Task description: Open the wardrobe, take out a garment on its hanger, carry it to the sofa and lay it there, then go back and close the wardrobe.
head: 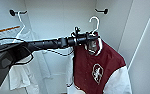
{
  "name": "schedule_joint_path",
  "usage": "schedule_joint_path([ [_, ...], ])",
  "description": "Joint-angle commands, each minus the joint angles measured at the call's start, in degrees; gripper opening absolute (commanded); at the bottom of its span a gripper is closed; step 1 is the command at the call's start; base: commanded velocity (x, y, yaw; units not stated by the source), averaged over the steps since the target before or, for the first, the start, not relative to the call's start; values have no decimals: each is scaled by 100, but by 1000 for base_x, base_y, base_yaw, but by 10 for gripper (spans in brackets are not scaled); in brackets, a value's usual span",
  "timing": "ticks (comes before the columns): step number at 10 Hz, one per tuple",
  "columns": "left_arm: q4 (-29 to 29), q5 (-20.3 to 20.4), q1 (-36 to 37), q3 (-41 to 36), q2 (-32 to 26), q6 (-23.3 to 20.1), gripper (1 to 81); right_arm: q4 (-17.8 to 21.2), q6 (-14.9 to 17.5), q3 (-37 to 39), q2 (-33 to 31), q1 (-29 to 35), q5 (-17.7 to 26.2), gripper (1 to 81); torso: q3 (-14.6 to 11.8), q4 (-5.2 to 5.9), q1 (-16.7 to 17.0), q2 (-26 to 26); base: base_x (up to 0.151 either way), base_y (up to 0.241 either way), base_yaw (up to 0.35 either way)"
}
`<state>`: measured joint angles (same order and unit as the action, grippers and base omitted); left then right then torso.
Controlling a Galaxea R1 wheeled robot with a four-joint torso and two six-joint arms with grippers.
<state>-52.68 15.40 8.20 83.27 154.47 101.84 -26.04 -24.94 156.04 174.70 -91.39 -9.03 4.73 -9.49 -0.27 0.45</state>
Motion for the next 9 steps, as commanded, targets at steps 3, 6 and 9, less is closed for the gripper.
schedule_joint_path([
  [3,170,95,1179,-65,-3,-103,10,-15,16,-48,14,186,235,811,0,0,-2,0,-103,0,0],
  [6,161,86,1152,-153,32,-103,10,-15,16,-57,14,178,227,811,-2,0,2,2,-113,0,0],
  [9,161,78,1047,-145,164,-147,10,-15,7,-66,14,178,227,811,-2,0,0,0,-114,0,0],
])
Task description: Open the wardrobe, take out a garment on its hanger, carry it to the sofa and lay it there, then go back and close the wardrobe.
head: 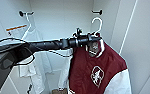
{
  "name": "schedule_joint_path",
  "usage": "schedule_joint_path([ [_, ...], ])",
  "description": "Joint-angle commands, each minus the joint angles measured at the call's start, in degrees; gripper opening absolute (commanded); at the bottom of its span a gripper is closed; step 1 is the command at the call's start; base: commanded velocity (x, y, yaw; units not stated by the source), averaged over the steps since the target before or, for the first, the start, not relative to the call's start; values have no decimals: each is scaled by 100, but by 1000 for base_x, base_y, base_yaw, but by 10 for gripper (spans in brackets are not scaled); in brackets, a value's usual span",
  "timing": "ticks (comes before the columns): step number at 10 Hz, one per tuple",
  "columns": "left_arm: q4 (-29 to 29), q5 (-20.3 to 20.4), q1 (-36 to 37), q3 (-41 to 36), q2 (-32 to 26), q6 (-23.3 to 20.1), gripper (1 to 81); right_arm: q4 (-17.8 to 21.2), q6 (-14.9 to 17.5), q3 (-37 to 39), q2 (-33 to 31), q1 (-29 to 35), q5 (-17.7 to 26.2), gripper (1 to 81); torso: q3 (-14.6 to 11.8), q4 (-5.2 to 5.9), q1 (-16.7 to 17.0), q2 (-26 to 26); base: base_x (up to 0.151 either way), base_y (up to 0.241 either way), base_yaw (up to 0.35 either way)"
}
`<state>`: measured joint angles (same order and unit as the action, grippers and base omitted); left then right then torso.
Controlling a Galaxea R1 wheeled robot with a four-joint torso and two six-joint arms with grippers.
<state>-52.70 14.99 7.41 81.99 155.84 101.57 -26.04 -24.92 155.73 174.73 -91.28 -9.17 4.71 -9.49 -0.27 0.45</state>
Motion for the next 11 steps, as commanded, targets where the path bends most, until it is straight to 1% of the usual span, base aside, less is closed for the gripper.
schedule_joint_path([
  [1,164,118,1126,-25,26,-120,10,-15,13,-44,21,167,248,811,0,0,0,0,-114,0,0],
  [11,164,135,977,-209,26,-120,10,-6,4,-36,38,167,249,811,0,0,0,0,-118,0,0],
])
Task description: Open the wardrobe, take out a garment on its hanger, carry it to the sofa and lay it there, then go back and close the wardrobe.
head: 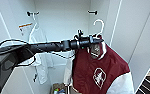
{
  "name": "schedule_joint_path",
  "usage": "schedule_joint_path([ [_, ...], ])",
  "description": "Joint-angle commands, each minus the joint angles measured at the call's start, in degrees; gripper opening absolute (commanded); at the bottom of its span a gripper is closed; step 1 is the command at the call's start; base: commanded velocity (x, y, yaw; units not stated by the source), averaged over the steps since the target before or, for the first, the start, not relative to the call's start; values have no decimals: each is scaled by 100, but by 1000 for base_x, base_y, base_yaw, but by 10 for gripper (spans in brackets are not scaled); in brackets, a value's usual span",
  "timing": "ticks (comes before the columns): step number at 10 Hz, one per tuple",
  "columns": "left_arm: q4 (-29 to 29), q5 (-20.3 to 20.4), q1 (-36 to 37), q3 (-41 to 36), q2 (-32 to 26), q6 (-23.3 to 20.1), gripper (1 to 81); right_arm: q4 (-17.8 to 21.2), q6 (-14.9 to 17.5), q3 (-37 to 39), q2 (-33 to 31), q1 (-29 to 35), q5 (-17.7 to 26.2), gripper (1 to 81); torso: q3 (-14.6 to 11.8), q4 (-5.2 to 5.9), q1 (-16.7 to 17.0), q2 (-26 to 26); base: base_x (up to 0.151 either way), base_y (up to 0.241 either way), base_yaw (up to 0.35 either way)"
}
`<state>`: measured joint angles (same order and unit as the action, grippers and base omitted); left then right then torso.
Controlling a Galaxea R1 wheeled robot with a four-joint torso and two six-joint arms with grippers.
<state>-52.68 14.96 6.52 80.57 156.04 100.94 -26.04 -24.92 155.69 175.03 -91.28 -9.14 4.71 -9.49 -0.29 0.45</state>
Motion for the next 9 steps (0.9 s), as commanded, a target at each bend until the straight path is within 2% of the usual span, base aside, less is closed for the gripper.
schedule_joint_path([
  [1,161,139,978,-76,-2,-74,10,-6,4,-39,8,175,246,811,0,0,0,0,-124,0,0],
  [4,161,288,758,-67,-98,-180,10,2,4,-31,8,167,246,811,0,0,2,0,-124,0,0],
  [9,170,297,670,-313,-353,-224,10,-6,4,-31,8,149,238,811,0,0,2,0,-124,0,0],
])
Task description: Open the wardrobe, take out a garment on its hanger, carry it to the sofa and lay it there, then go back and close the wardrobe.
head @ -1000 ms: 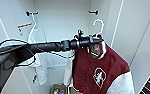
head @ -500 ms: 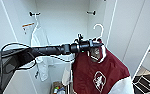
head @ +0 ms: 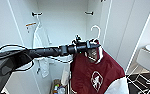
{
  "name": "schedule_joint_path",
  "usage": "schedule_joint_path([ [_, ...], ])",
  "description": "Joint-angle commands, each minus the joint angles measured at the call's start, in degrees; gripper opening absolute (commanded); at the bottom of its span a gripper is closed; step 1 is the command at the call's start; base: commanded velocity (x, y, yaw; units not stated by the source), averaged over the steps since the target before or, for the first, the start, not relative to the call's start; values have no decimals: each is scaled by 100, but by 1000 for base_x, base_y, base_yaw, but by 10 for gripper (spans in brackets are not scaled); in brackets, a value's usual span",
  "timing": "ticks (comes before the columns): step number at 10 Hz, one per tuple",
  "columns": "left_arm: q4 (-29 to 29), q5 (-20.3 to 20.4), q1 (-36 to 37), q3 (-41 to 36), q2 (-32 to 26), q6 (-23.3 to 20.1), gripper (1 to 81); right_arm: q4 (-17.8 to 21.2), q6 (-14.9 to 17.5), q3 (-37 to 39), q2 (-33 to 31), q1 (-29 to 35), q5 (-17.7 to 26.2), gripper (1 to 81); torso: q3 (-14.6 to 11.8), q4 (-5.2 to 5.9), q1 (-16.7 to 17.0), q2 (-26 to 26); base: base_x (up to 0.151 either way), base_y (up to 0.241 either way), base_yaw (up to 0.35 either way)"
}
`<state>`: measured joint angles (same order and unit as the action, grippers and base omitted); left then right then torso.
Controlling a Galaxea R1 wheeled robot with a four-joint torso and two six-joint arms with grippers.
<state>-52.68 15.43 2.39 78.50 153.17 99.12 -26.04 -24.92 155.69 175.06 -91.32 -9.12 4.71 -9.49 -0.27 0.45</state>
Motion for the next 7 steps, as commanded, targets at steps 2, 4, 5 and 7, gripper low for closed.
schedule_joint_path([
  [2,161,250,1004,-150,-146,-59,10,-6,4,-31,5,153,243,811,0,0,4,2,-123,0,0],
  [4,169,250,986,-203,-190,-77,10,2,4,-31,5,153,235,811,2,0,-2,-2,-124,0,0],
  [5,161,250,978,-246,-225,-86,10,2,4,-31,5,153,235,811,2,0,-2,-5,-123,0,0],
  [7,170,250,978,-282,-269,-86,10,2,4,-31,5,145,235,811,0,0,13,4,-123,0,0],
])
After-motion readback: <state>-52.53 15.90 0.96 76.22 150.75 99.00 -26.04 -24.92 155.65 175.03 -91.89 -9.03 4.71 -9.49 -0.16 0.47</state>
